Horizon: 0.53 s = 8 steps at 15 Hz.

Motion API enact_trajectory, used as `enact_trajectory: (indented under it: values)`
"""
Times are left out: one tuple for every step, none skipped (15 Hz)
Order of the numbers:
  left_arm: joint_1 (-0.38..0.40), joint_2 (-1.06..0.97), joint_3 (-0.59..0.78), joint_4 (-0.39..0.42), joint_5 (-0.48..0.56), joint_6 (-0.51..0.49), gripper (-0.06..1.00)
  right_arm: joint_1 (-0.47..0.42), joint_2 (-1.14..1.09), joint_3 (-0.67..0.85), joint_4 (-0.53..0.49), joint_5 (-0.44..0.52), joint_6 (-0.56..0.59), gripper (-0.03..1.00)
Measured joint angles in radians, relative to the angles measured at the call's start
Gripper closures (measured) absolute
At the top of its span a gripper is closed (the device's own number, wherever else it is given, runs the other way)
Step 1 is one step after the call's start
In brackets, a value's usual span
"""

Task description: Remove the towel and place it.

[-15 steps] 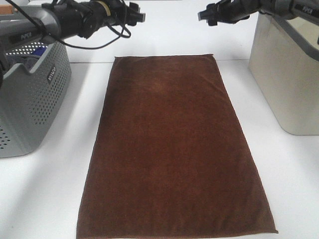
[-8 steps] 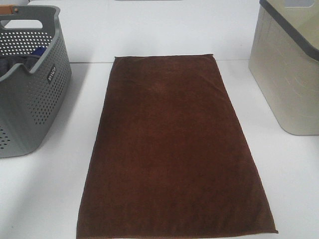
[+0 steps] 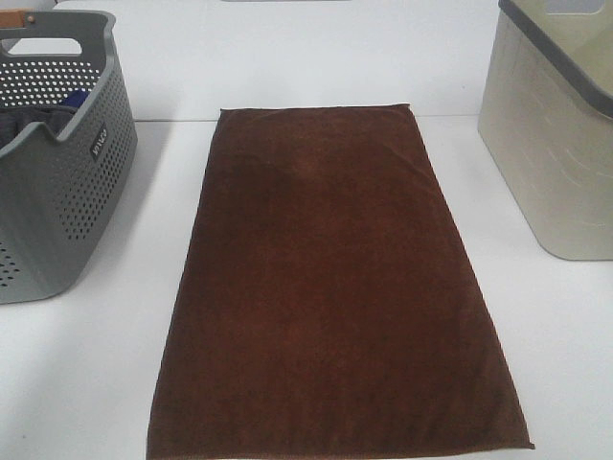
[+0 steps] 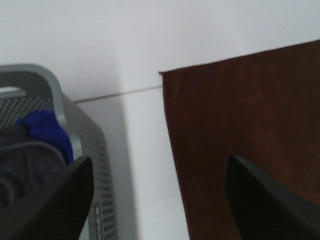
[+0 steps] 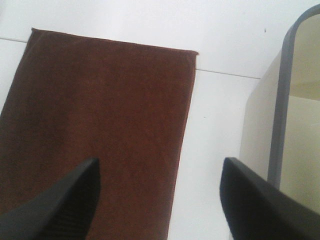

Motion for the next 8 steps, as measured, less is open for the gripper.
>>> enact_trajectory:
  values:
    - [0.0, -0.014, 0.0, 0.013, 0.025, 0.004, 0.24, 0.0, -0.03, 0.0, 0.01, 0.0, 0.0, 0.32]
    - [0.0, -0.032, 0.0, 0.024, 0.028, 0.016, 0.24, 0.0, -0.066, 0.012, 0.014, 0.0, 0.0, 0.32]
    - [0.0, -0.055, 0.0, 0.027, 0.029, 0.028, 0.24, 0.0, -0.116, 0.041, 0.017, 0.0, -0.001, 0.32]
    - [-0.001, -0.086, 0.001, 0.022, 0.03, 0.037, 0.24, 0.0, -0.166, 0.088, 0.017, 0.0, -0.003, 0.32]
    - [-0.001, -0.086, 0.001, 0.022, 0.03, 0.037, 0.24, 0.0, -0.166, 0.088, 0.017, 0.0, -0.003, 0.32]
    - [-0.002, -0.129, 0.008, 0.017, 0.03, 0.047, 0.24, 0.0, -0.23, 0.163, 0.017, 0.0, -0.012, 0.32]
    - [-0.006, -0.177, 0.031, 0.008, 0.03, 0.056, 0.24, 0.0, -0.295, 0.257, 0.017, 0.0, -0.025, 0.32]
    - [-0.011, -0.293, 0.129, -0.01, 0.03, 0.062, 0.24, 0.0, -0.447, 0.445, 0.017, 0.001, -0.038, 0.32]
